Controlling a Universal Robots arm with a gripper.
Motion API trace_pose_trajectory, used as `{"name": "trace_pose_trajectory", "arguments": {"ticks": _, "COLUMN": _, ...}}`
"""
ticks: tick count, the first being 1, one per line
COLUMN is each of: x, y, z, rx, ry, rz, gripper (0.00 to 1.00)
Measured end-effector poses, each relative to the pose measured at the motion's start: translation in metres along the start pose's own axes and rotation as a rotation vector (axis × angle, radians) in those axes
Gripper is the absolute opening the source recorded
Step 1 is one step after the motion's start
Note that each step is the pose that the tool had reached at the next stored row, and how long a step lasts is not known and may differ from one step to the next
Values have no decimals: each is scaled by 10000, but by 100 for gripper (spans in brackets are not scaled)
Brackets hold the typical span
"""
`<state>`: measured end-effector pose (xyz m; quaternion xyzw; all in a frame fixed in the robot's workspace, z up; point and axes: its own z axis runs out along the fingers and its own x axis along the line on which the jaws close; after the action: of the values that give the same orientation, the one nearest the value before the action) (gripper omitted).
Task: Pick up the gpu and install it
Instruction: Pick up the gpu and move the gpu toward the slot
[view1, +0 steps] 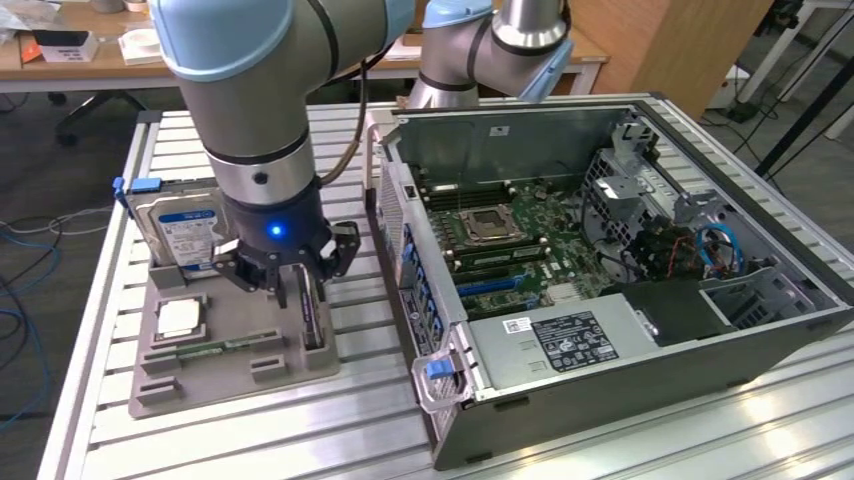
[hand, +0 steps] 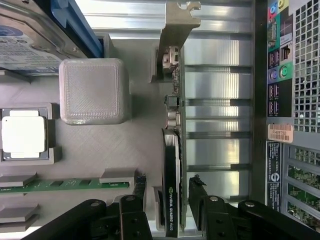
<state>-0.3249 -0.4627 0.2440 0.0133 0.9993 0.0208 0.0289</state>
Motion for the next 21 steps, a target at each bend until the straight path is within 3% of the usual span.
{"name": "trace_pose_trajectory", "arguments": {"ticks": 10, "x": 4, "y": -2, "z": 76, "rx": 0, "ry": -21, "rz": -1, "gripper": 47}}
{"name": "trace_pose_trajectory", "arguments": {"ticks": 16, "x": -53, "y": 21, "z": 106, "rx": 4, "ry": -22, "rz": 0, "gripper": 47}}
{"name": "trace_pose_trajectory", "arguments": {"ticks": 21, "x": -51, "y": 122, "z": 114, "rx": 48, "ry": -22, "rz": 3, "gripper": 47}}
